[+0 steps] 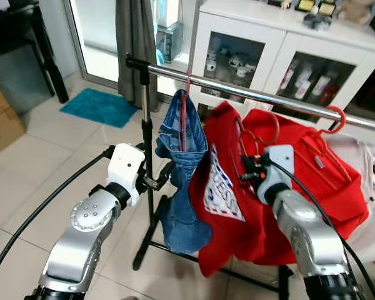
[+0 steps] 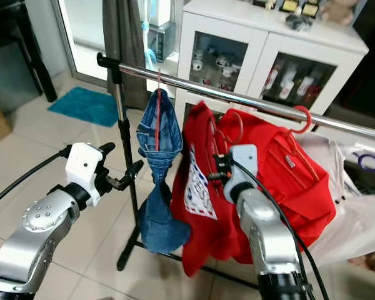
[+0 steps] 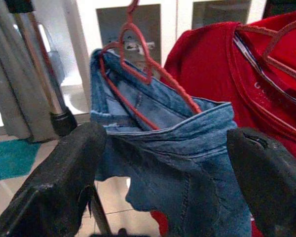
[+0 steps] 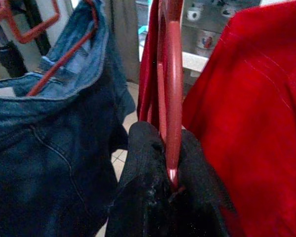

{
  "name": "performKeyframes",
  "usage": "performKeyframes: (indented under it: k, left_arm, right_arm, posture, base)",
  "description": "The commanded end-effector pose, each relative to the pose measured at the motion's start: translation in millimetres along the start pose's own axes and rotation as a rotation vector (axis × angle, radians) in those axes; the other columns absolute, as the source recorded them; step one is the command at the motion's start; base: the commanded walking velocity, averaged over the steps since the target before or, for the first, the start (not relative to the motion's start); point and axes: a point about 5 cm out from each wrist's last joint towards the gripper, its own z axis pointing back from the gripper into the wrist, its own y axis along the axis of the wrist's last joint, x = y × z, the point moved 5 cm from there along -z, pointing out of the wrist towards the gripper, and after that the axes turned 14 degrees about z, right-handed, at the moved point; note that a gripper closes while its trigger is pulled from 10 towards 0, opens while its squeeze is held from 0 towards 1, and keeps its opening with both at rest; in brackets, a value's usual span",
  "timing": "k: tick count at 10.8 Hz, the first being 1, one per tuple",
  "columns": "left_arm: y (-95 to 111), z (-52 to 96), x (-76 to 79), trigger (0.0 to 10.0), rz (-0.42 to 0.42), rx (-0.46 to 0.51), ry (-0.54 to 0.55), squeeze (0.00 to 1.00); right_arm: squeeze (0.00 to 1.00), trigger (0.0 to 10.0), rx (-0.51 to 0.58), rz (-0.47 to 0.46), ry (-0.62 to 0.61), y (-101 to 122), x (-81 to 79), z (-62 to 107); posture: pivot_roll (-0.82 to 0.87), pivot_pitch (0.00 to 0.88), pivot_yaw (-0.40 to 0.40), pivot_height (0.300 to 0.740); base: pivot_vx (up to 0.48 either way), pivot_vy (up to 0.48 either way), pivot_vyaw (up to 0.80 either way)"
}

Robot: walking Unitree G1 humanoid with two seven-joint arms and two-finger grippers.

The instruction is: Hang hanger

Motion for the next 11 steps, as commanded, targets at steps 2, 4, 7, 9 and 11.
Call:
performKeyframes:
  k: [2,4,7,9,11]
  left_arm:
    - [-0.1,-4.5,6.1,10.0,-0.007,-0.008,-0.034,0.00]
    - [-1.1,-3.4,6.0,10.0,-0.007,-0.012,-0.036,0.00]
    - [-2.8,1.2,2.2,10.0,-0.011,-0.019,-0.026,0.00]
    - [-1.5,1.6,2.7,10.0,-0.022,-0.022,-0.035,0.00]
    - [-0.4,2.0,3.5,10.0,-0.021,-0.019,-0.049,0.00]
  right_arm:
    - [0.00,0.0,0.027,-0.007,-0.044,7.6,10.4,5.4]
    - [0.00,0.0,0.023,-0.007,-0.036,7.6,7.4,5.6]
    - [0.00,0.0,0.017,-0.010,-0.022,7.4,3.2,4.8]
    - [0.00,0.0,0.019,-0.017,-0.017,7.7,-0.1,3.5]
    - [0.00,0.0,0.017,-0.021,-0.009,6.6,-2.0,6.1]
  posture:
    - [-0.08,0.000,-0.038,0.740]
    - [-0.07,0.000,-0.043,0.740]
    - [-0.06,0.000,-0.048,0.740]
    - [-0.05,0.000,-0.042,0.740]
    - [-0.05,0.000,-0.052,0.740]
  base:
    - [-0.289,0.000,0.00]
    - [-0.289,0.000,0.00]
    - [-0.278,0.000,0.00]
    - [-0.247,0.000,0.00]
    - [-0.122,0.000,0.00]
